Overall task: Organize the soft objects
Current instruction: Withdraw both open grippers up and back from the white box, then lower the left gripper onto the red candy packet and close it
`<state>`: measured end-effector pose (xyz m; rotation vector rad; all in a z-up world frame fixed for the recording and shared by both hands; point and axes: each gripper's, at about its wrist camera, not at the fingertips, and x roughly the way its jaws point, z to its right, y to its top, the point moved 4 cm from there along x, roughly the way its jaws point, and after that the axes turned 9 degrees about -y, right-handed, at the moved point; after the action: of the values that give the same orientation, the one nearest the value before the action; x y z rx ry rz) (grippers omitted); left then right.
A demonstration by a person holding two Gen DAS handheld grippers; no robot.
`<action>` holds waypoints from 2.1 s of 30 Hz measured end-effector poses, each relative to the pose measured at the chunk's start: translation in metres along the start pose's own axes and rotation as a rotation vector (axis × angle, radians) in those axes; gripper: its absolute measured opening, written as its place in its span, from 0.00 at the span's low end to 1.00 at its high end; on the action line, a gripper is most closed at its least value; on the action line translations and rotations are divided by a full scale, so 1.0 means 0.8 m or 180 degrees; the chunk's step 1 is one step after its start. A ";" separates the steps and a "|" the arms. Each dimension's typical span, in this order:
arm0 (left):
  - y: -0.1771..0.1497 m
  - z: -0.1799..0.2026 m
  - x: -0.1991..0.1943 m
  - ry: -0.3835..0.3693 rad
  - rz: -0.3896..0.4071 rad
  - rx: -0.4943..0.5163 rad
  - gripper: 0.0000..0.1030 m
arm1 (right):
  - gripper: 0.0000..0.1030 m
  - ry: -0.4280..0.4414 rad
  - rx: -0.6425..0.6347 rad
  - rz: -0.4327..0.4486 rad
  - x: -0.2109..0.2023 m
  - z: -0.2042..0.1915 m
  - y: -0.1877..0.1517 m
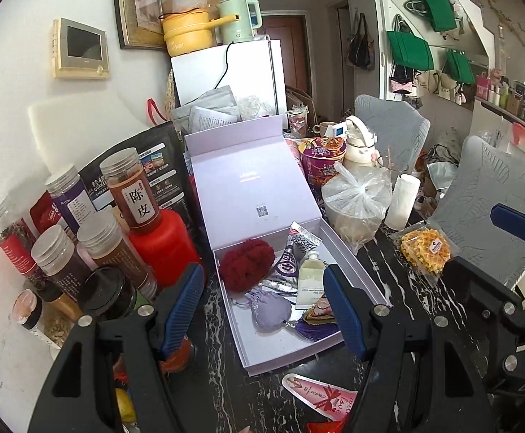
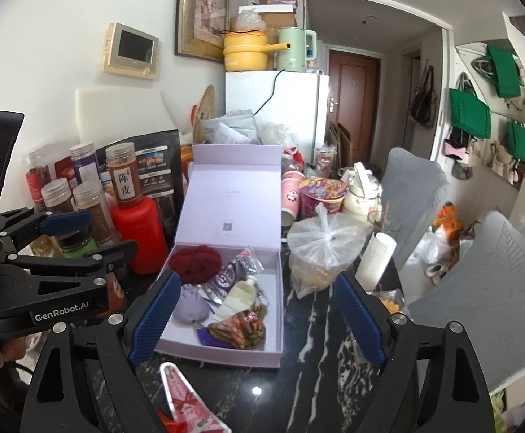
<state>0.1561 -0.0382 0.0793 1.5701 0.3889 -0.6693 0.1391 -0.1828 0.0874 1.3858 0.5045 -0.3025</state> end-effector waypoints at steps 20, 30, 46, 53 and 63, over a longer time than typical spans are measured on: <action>-0.081 0.021 -0.066 -0.0323 0.0135 0.0119 0.66 | 0.89 -0.0070 0.0019 0.0130 -0.082 -0.016 -0.064; -0.133 0.025 -0.062 -0.0394 -0.0010 0.0012 0.66 | 0.90 -0.0060 0.0057 0.0041 -0.089 -0.027 -0.109; -0.207 0.041 -0.028 -0.0663 -0.0280 -0.0083 0.66 | 0.90 -0.0134 0.0254 -0.0093 -0.076 -0.015 -0.188; -0.234 0.050 -0.010 -0.0760 -0.0359 -0.0151 0.66 | 0.90 -0.0158 0.0467 -0.0296 -0.060 0.002 -0.230; -0.251 0.061 0.032 -0.0971 -0.0518 -0.0348 0.66 | 0.90 -0.0160 0.0615 -0.0549 -0.026 0.022 -0.263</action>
<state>0.0441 -0.0653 -0.0936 1.3166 0.3208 -0.9821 0.0210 -0.2379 -0.0802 1.5202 0.5656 -0.5366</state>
